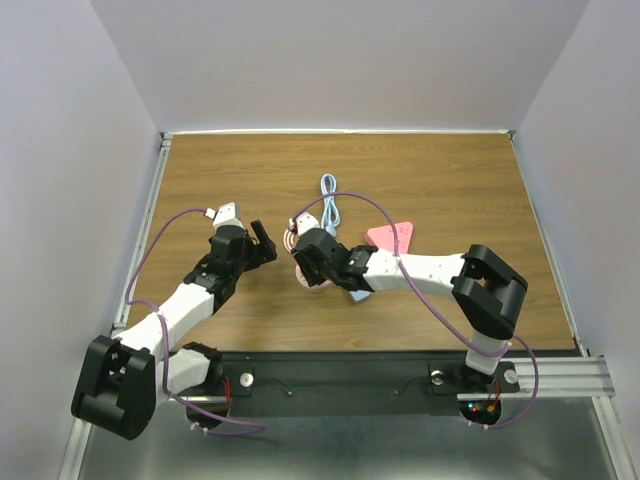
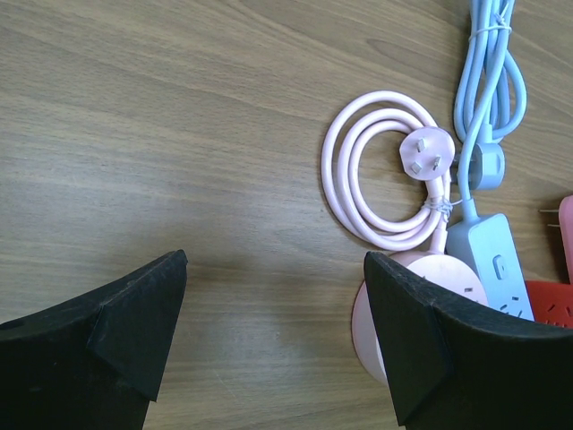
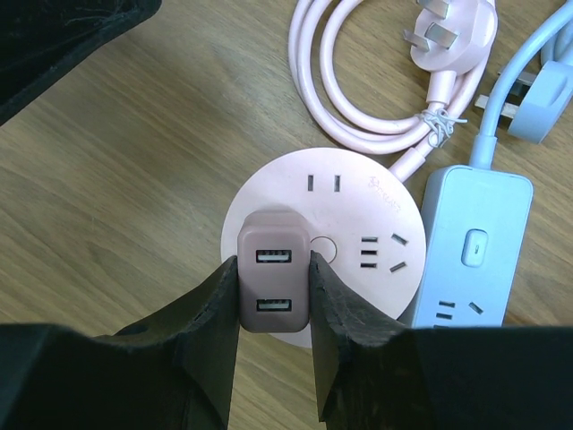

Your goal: Insert the plug

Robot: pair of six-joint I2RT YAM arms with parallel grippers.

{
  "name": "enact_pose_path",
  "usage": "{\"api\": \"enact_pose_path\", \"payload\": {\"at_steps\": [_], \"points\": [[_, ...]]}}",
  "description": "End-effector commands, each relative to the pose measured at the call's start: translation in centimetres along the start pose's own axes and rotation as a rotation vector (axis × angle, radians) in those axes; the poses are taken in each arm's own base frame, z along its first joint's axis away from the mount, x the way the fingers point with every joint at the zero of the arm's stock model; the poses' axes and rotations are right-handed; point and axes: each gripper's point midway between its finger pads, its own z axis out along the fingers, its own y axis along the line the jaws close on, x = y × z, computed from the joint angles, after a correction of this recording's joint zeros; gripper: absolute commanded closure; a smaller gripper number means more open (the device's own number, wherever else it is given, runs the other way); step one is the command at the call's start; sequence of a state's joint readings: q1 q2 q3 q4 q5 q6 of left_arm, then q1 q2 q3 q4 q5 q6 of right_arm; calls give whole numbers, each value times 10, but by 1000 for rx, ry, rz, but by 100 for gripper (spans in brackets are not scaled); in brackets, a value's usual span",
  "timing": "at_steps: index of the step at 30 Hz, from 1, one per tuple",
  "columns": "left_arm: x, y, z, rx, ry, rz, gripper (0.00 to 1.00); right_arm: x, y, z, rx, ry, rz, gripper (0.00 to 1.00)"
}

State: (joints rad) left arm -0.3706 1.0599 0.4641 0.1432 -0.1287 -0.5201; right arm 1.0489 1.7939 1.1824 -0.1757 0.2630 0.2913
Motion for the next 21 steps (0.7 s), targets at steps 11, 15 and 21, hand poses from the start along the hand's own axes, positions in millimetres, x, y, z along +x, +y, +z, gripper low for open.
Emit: {"api": "enact_pose_path", "payload": {"at_steps": [11, 15, 21], "points": [[-8, -5, 1, 25, -27, 12, 8, 123, -21, 21, 58, 315, -46, 100], [-8, -4, 1, 24, -29, 13, 8, 140, -23, 14, 58, 350, -25, 100], [-10, -7, 1, 33, -31, 14, 8, 154, -21, 12, 52, 385, -42, 100]]}}
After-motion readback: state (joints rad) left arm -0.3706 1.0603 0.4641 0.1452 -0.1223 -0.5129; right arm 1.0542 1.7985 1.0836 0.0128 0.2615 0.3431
